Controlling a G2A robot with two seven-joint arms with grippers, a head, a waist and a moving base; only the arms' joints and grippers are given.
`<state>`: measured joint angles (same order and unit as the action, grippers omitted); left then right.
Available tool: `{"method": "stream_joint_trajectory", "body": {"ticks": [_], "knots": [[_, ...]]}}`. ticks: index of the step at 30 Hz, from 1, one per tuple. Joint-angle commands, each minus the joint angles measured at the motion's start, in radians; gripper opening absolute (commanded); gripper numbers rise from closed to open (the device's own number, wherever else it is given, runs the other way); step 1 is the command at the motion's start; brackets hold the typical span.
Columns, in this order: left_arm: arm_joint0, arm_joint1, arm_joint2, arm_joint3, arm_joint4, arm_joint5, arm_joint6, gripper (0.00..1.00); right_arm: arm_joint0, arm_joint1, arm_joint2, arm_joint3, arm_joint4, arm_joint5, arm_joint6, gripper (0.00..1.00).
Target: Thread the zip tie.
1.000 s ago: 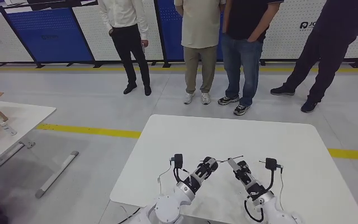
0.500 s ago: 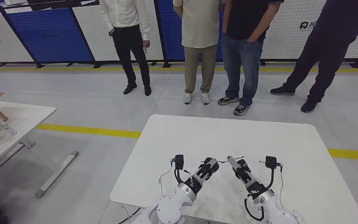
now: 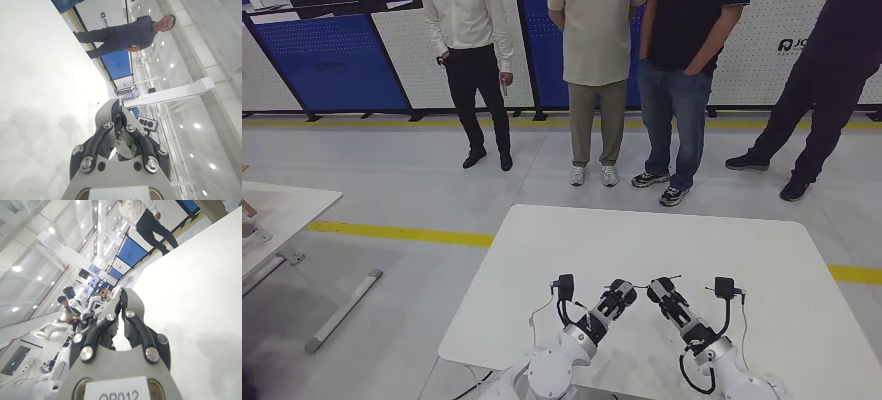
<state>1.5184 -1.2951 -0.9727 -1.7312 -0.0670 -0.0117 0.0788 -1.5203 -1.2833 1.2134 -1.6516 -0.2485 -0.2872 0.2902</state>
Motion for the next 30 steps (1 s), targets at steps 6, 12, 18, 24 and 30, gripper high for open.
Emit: {"method": "stream_joint_trajectory", "body": {"ticks": [6,12,18,24,30], "knots": [[-0.007,0.0,-0.013,0.004,-0.008,-0.002,-0.009,0.0,0.007,0.0,-0.008,0.007,0.001,0.012,0.007,0.0],[-0.005,0.0,-0.018,0.004,-0.007,-0.008,-0.018,0.0,0.015,0.001,-0.015,0.011,0.009,0.017,0.029,0.0],[-0.005,-0.001,-0.018,0.006,-0.003,-0.005,-0.023,0.0,0.014,0.003,-0.011,0.012,0.032,0.003,0.031,0.58],[-0.011,-0.003,-0.019,0.012,-0.007,0.002,-0.02,0.0,0.005,0.006,-0.002,0.013,0.038,-0.013,0.022,1.0],[-0.011,-0.006,-0.035,0.015,-0.056,0.002,0.006,0.0,-0.019,0.011,0.021,0.018,0.028,-0.022,0.001,1.0]]}}
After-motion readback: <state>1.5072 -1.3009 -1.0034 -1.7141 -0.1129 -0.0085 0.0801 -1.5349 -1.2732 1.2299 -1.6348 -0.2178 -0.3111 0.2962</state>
